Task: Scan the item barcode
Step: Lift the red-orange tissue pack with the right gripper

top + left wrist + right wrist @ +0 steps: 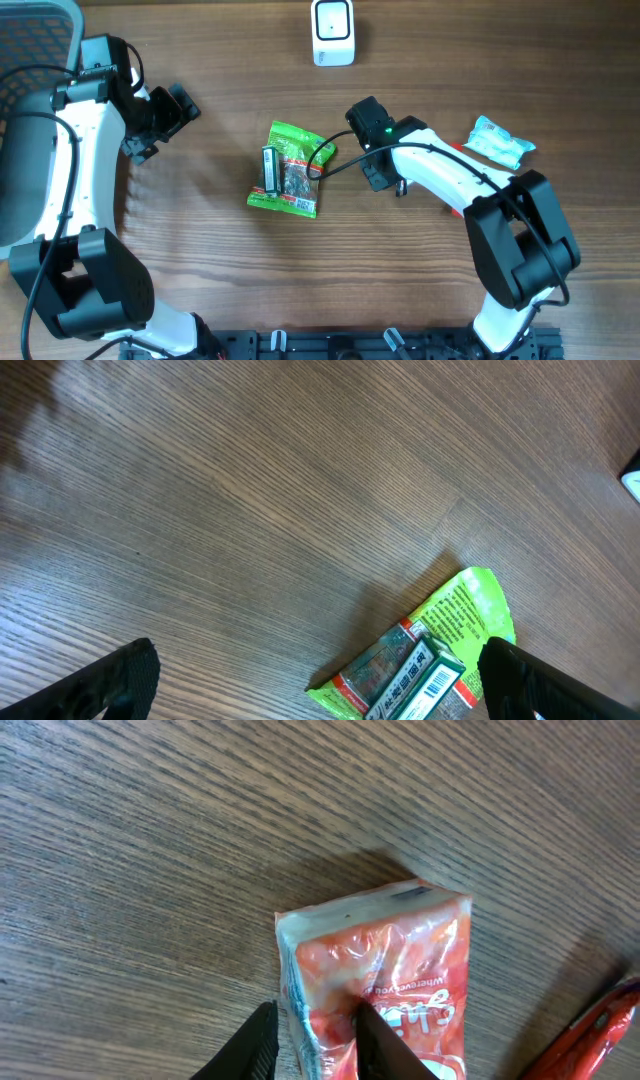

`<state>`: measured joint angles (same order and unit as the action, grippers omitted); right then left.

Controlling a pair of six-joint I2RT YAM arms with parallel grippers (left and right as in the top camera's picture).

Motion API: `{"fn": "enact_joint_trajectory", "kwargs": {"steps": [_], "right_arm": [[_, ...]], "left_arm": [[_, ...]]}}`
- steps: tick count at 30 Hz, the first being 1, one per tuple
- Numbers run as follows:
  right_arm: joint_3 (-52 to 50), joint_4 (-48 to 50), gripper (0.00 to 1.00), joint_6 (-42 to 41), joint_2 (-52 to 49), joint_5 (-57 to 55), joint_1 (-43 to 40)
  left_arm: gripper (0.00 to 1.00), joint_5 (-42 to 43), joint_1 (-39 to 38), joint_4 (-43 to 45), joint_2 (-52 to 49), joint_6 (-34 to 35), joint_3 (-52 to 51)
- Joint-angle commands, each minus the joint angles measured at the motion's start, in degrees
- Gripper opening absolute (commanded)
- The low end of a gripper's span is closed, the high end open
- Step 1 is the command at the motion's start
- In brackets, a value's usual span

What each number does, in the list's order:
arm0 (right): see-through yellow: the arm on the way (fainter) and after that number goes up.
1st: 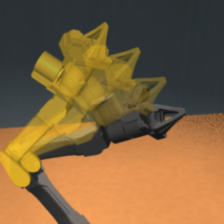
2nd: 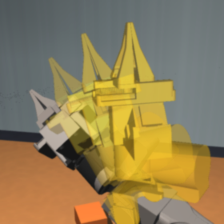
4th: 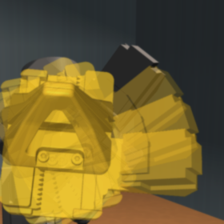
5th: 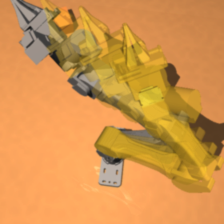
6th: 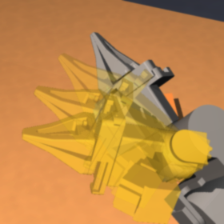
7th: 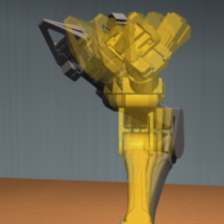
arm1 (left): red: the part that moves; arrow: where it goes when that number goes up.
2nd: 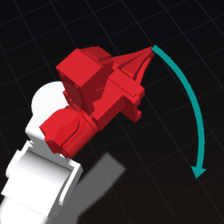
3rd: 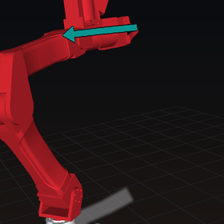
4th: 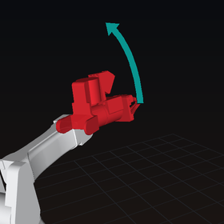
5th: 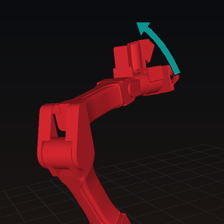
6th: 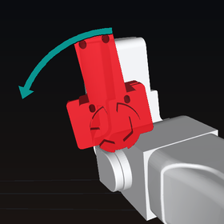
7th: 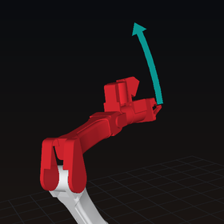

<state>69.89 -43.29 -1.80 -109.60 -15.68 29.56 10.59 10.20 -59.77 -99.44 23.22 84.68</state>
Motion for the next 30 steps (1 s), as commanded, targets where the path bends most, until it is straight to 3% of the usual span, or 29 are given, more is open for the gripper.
{"fn": "enact_joint_trajectory", "kwargs": {"steps": [1,16,24,26,30], "right_arm": [[0.3,-0.3,0.28,0.5,3.9,-1.0,0.0],[-0.6,-0.8,0.31,1.6,3.8,-1.0,0.0],[-7.3,6.8,0.35,1.8,3.8,-1.1,0.0],[-9.1,9.7,0.34,2.1,3.8,-1.1,0.0],[-10.8,12.1,0.21,3.2,3.8,-1.0,0.0]], "left_arm": [[1.00,0.5,0.1,0.0,-0.5,-0.5,-0.3],[1.00,0.5,0.1,0.0,-0.5,-0.5,-0.3],[1.00,0.5,0.1,0.0,-0.5,-0.5,-0.3],[1.00,0.5,0.1,0.0,-0.5,-0.5,-0.3],[1.00,0.5,0.1,0.0,-0.5,-0.5,-0.3]]}}
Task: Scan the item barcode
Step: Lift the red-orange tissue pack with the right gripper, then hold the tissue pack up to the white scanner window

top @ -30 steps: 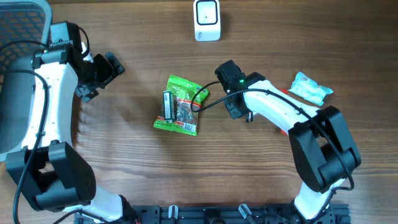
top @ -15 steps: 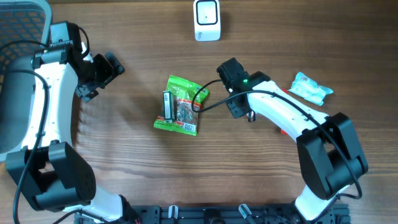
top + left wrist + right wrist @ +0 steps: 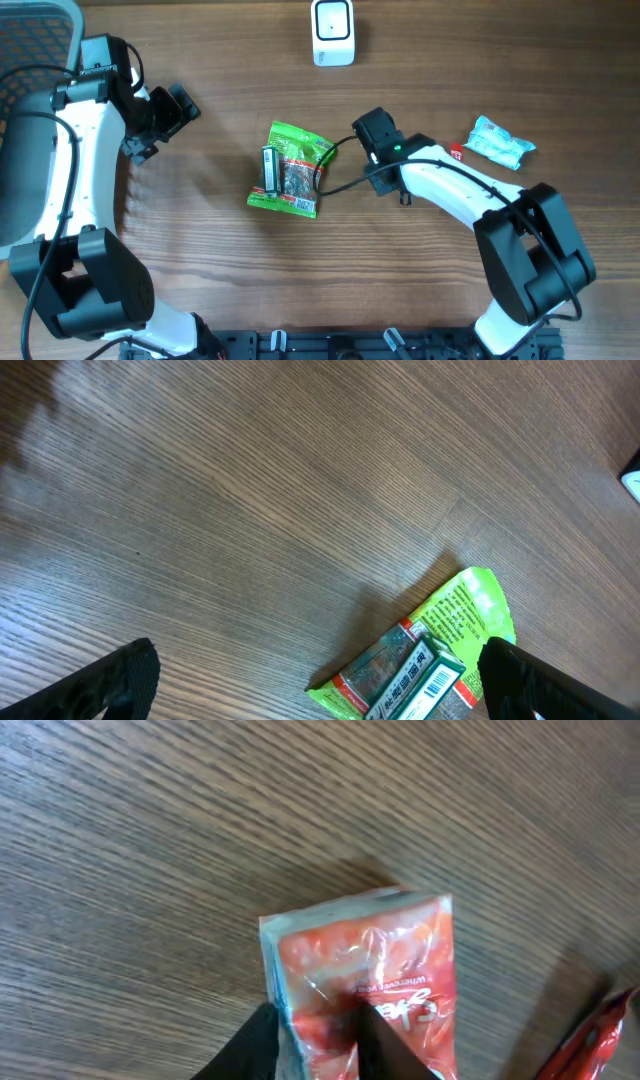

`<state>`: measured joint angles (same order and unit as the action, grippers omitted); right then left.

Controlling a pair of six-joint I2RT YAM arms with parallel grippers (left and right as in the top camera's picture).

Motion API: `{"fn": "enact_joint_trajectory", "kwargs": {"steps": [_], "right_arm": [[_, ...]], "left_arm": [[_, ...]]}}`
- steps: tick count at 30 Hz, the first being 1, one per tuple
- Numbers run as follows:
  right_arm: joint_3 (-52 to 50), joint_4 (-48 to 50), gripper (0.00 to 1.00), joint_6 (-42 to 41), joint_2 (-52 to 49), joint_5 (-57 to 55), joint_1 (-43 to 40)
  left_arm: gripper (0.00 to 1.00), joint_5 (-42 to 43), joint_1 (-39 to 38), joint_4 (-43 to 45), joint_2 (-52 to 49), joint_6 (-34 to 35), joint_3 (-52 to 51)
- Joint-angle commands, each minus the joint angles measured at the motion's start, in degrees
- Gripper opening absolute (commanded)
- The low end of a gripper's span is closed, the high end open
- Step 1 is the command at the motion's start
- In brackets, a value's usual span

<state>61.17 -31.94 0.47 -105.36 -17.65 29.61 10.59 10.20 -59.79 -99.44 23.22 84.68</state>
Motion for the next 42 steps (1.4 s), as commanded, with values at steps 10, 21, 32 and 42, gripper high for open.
{"fn": "enact_joint_trajectory", "kwargs": {"steps": [10,21,32,42], "right_arm": [[-1.9,-0.6,0.04,0.8,-0.3,1.6,-0.1],[11.2,-16.0,0.04,-3.4,14.6,13.5,-0.1],[42.5,-38.2,0.04,-11.1,10.2,41.9,-8.7],[67.2,-36.7,0.04,-18.2,-7.4,49.0,-11.2]], "left_arm": [[1.00,0.5,0.1,0.0,-0.5,-0.5,-0.3],[1.00,0.5,0.1,0.0,-0.5,-0.5,-0.3],[1.00,0.5,0.1,0.0,-0.5,-0.5,-0.3],[1.00,0.5,0.1,0.0,-0.5,-0.5,-0.3]]}}
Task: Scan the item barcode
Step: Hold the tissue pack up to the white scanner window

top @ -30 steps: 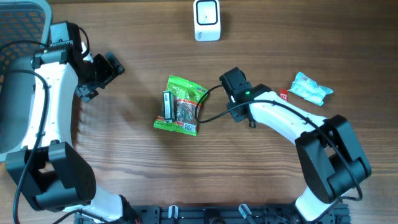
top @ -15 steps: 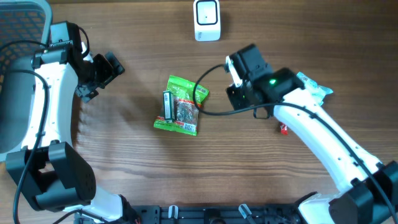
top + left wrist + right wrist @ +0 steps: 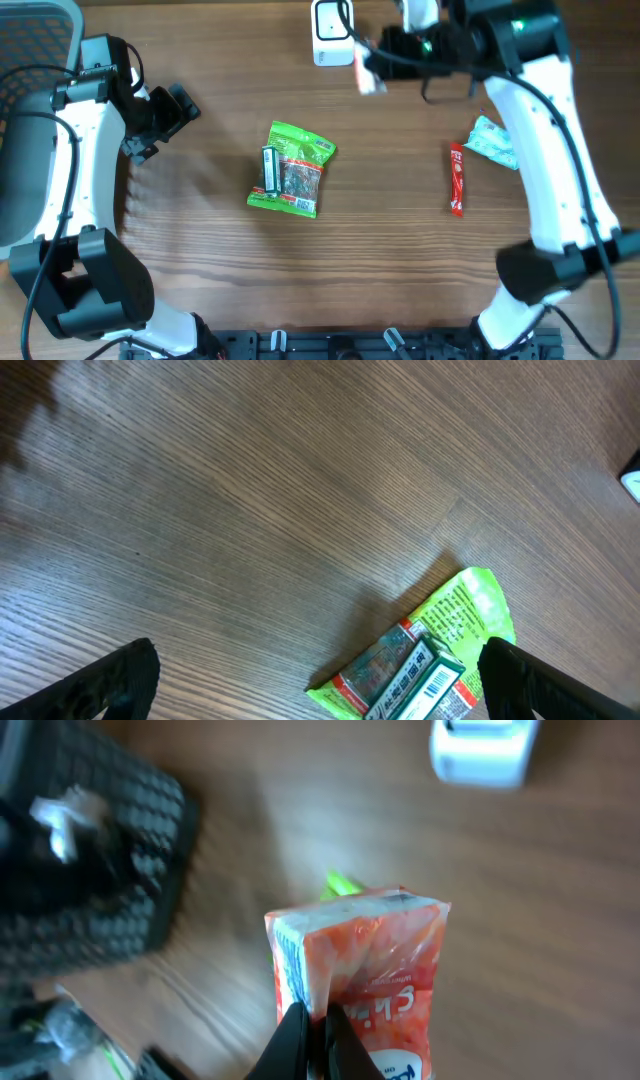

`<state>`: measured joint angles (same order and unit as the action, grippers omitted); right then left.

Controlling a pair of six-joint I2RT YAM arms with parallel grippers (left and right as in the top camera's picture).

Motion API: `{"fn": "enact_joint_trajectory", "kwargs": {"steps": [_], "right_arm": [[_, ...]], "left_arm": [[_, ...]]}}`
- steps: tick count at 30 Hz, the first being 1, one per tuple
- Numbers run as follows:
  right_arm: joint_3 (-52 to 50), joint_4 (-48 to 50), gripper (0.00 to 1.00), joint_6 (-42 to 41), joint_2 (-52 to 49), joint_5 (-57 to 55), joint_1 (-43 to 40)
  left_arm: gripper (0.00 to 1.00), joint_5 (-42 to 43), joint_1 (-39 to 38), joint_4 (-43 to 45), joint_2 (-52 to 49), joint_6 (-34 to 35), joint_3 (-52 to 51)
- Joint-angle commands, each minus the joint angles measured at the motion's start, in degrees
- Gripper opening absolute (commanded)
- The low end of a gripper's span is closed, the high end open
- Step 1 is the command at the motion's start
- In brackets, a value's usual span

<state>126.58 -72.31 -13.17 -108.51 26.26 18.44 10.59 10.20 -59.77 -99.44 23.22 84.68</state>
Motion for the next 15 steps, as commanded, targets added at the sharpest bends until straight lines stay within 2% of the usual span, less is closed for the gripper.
{"fn": "enact_joint_trajectory", "kwargs": {"steps": [1,8,15], "right_arm": [[1.8,6.6,0.04,-5.9,-5.9,6.2,-0.1],[1.6,27.4,0.04,-15.5,-19.1,15.8,-1.6],[1.6,46.9,0.05,-28.1,-29.6,24.1,-6.4]], "left_arm": [[1.00,0.5,0.1,0.0,-0.5,-0.5,-0.3],[1.00,0.5,0.1,0.0,-0.5,-0.5,-0.3],[1.00,0.5,0.1,0.0,-0.5,-0.5,-0.3]]}}
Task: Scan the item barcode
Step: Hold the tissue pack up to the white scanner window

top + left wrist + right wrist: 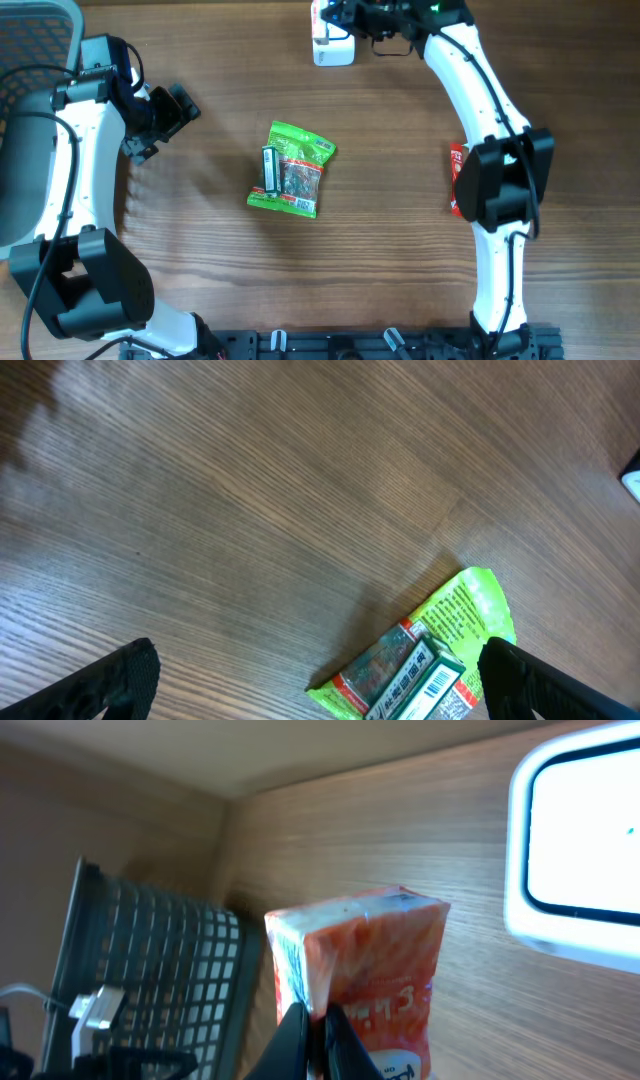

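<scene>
My right gripper (318, 1020) is shut on an orange-red packet (365, 965) and holds it upright in the air, just left of the white scanner (585, 850). Overhead, the right gripper (340, 12) is at the table's far edge, right over the scanner (333, 45). A green snack bag with a small green box on it (290, 168) lies mid-table and shows again in the left wrist view as the green bag (430, 660). My left gripper (318, 655) hangs open over bare wood at the far left (168, 108), holding nothing.
A red stick sachet (455, 185) lies on the right, partly under my right arm. A black mesh basket (150, 980) stands off the table's left side, seen overhead as a grey mesh (30, 40).
My right gripper has moved left and further back with the orange-red packet, from just right of the scanner to over it. The left arm and green bag have not moved.
My right gripper was shut on the orange-red packet on the table, right of the green bag, and stayed there a second later. Then it held the packet in the air beside the scanner, and now holds it at the scanner. The left gripper stayed open.
</scene>
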`<state>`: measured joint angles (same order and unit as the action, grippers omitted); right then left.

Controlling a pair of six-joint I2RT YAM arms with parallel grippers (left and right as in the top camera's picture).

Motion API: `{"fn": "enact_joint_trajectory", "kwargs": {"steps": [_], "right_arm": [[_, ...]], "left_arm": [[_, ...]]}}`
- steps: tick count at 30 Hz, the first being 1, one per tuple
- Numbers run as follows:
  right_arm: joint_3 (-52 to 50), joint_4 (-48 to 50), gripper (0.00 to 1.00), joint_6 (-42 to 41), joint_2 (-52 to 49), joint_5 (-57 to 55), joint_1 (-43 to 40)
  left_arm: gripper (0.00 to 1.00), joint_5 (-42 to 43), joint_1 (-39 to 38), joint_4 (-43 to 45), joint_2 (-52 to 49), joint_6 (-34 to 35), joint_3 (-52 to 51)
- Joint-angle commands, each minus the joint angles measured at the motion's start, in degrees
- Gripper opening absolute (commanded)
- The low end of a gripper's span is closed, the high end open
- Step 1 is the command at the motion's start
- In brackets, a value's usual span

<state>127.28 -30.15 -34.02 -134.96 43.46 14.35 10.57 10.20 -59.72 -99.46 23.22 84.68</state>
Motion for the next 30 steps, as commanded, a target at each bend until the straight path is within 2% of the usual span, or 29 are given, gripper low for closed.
{"fn": "enact_joint_trajectory", "kwargs": {"steps": [1,5,8,20,30], "right_arm": [[0.9,7.9,0.04,-9.9,-4.7,8.5,-2.9],[0.8,16.6,0.04,-17.2,-9.8,10.6,-3.9],[0.8,20.2,0.04,-18.8,-12.2,10.7,-3.9],[0.8,26.6,0.04,-22.8,-14.1,10.4,-3.9],[0.3,26.5,0.04,-18.4,-14.2,7.0,-3.9]], "left_arm": [[1.00,0.5,0.1,0.0,-0.5,-0.5,-0.3],[1.00,0.5,0.1,0.0,-0.5,-0.5,-0.3],[1.00,0.5,0.1,-0.1,-0.5,-0.5,-0.3],[1.00,0.5,0.1,0.0,-0.5,-0.5,-0.3],[1.00,0.5,0.1,0.0,-0.5,-0.5,-0.3]]}}
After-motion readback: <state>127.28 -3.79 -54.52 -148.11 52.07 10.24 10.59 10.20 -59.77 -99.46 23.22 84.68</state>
